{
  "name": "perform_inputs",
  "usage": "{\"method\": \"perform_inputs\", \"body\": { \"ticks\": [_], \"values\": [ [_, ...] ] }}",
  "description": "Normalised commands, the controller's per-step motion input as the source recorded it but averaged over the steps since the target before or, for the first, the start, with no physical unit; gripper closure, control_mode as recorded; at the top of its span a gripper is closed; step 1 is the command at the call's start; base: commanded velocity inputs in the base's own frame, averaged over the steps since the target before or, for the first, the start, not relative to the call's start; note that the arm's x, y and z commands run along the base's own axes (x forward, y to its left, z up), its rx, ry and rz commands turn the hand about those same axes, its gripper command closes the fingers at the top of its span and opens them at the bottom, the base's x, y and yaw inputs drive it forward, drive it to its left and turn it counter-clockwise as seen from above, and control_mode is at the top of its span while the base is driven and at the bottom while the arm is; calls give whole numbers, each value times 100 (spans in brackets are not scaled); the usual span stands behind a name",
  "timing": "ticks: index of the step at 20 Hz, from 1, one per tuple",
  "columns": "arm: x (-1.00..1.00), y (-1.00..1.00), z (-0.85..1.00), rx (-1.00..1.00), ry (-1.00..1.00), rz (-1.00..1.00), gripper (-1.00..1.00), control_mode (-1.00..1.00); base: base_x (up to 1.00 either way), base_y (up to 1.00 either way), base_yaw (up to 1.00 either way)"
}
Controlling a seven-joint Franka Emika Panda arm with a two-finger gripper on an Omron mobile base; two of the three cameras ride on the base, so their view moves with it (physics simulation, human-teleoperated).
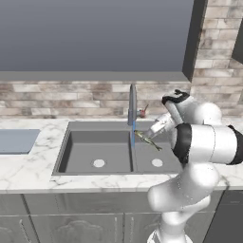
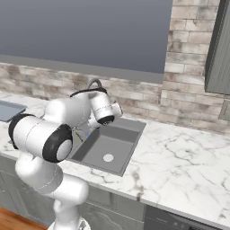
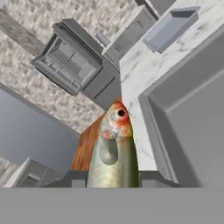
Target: Take the fish out of the fridge, briefly rinse it in the sink, and place it on the tray next to the sink.
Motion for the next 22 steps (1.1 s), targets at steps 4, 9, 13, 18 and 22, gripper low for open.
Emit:
{"method": "perform_inputs", "body": {
  "ticks": [4,9,13,18,22],
  "values": [
    [-91,35,100,-23,-8,-15,100,-100,0,0,0],
    [-67,31,91,-27,3,-23,100,-100,0,0,0],
    [-68,5,41,-27,6,-26,100,-100,0,0,0],
    [-84,17,0,-29,-19,-19,100,-100,0,0,0],
    [-38,25,0,-7,-15,-8,100,100,-13,50,-19]
  ]
}}
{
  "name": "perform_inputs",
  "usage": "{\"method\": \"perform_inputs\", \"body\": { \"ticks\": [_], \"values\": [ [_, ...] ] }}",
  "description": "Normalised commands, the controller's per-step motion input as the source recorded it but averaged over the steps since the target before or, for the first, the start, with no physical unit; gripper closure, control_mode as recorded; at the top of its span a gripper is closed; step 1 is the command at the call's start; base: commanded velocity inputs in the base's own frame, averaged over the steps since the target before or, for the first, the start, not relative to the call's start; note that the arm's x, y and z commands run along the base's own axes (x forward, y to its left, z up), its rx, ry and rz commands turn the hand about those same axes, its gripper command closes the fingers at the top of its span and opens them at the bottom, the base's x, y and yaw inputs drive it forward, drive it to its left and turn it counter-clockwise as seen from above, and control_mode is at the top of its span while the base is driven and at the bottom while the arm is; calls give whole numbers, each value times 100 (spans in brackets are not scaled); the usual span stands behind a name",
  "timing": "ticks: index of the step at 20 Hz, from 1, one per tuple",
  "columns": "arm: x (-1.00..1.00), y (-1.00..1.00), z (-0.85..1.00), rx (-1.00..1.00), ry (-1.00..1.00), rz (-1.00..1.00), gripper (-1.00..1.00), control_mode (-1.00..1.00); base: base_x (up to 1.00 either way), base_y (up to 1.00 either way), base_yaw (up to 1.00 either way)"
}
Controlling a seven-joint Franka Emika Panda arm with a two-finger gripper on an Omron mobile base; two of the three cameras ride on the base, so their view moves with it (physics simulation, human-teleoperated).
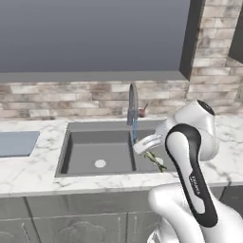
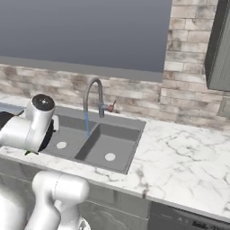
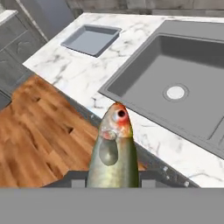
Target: Take the fish out of the fridge, briefly rinse it in the sink, and place it on the tray next to the sink.
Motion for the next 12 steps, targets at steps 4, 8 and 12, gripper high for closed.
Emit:
{"method": "perform_inputs", "body": {
  "ticks": [4,8,12],
  "values": [
    [0,0,0,0,0,0,100,100,5,100,-50],
    [0,0,0,0,0,0,100,100,43,100,-52],
    [0,0,0,0,0,0,100,100,-1,100,-44]
  ]
}}
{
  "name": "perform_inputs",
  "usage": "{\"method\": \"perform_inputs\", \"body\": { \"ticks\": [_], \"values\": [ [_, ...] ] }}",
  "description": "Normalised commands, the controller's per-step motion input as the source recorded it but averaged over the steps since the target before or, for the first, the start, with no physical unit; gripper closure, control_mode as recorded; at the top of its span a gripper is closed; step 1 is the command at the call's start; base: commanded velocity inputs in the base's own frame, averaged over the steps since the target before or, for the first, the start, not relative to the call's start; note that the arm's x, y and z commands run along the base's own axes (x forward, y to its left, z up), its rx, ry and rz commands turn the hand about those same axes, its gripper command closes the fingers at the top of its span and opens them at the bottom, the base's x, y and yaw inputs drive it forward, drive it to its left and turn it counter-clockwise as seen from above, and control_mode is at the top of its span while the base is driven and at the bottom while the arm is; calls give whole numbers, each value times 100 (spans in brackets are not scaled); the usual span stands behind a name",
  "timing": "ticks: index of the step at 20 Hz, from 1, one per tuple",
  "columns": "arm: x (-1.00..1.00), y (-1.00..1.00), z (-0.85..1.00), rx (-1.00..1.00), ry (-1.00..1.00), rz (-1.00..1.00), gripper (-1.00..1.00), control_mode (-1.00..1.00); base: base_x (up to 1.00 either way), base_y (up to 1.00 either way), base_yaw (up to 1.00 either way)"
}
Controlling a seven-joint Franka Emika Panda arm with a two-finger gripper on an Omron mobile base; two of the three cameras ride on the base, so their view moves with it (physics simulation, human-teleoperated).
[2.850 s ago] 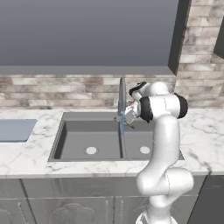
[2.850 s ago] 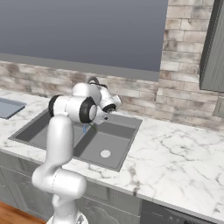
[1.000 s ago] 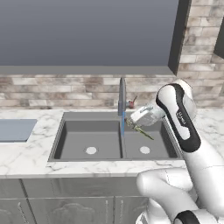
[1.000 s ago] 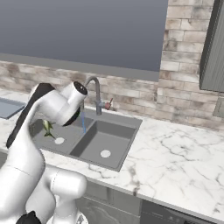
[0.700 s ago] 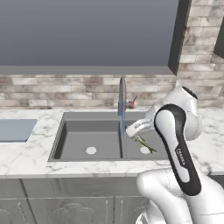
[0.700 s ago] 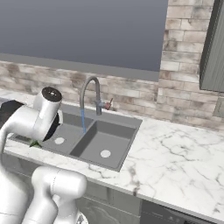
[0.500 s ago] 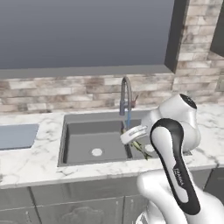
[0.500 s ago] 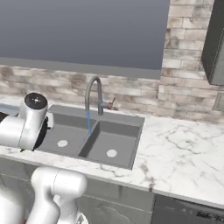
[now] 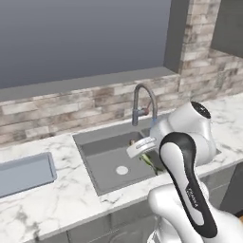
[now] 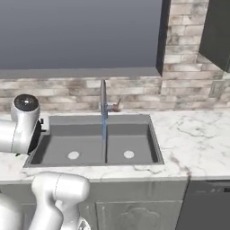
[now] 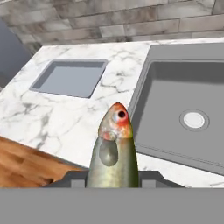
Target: Take the fish out of the fridge, briefly rinse it in the sink, and place it on the tray next to the sink.
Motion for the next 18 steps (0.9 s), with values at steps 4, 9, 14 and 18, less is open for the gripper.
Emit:
{"method": "perform_inputs", "body": {
  "ticks": [4,9,14,18],
  "values": [
    [0,0,0,0,0,0,100,100,-73,100,-23],
    [0,0,0,0,0,0,100,100,-31,100,-10],
    [0,0,0,0,0,0,100,100,5,100,2],
    [0,0,0,0,0,0,100,100,80,87,2]
  ]
}}
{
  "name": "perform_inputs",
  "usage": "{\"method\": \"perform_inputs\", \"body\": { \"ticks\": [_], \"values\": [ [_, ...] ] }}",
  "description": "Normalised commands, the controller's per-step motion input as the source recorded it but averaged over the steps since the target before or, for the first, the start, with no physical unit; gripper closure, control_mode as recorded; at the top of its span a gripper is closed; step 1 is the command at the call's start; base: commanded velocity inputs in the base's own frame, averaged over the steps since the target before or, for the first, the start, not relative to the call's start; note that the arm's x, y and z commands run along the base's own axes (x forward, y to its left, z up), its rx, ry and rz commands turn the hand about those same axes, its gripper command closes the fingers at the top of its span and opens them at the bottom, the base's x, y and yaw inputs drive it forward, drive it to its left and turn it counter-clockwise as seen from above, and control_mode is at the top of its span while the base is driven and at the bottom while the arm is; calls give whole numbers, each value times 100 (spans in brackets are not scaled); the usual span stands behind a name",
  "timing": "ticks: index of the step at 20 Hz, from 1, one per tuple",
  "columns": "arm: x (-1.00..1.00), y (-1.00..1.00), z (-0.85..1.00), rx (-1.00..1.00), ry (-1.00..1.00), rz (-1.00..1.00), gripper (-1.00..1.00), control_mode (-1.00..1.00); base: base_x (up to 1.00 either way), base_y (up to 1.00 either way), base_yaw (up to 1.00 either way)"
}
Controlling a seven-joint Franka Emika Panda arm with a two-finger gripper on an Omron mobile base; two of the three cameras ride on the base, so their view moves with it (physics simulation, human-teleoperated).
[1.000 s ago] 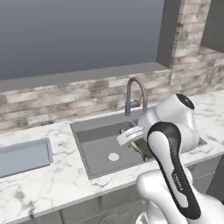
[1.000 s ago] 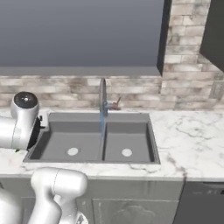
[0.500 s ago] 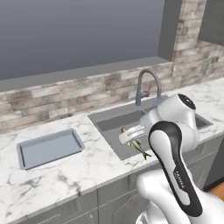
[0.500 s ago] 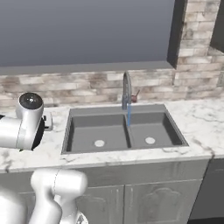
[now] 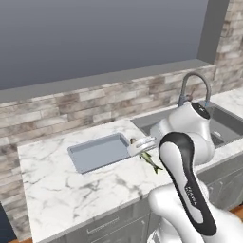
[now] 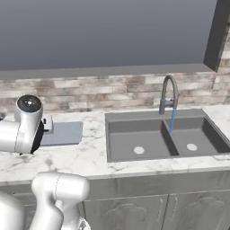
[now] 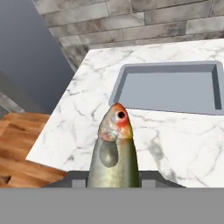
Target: Take the fish out of the fridge, briefly rinse it in the sink, and place it on the tray next to the sink.
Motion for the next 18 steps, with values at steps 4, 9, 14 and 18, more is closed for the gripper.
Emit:
{"method": "perform_inputs", "body": {
  "ticks": [4,9,14,18],
  "values": [
    [25,0,-4,-5,5,-4,100,-100,75,14,-6],
    [100,-3,-18,-31,21,-23,100,-100,0,0,0],
    [100,9,-23,-8,27,-22,100,-100,0,0,0],
    [59,1,-6,4,6,-2,100,-100,0,0,0]
  ]
}}
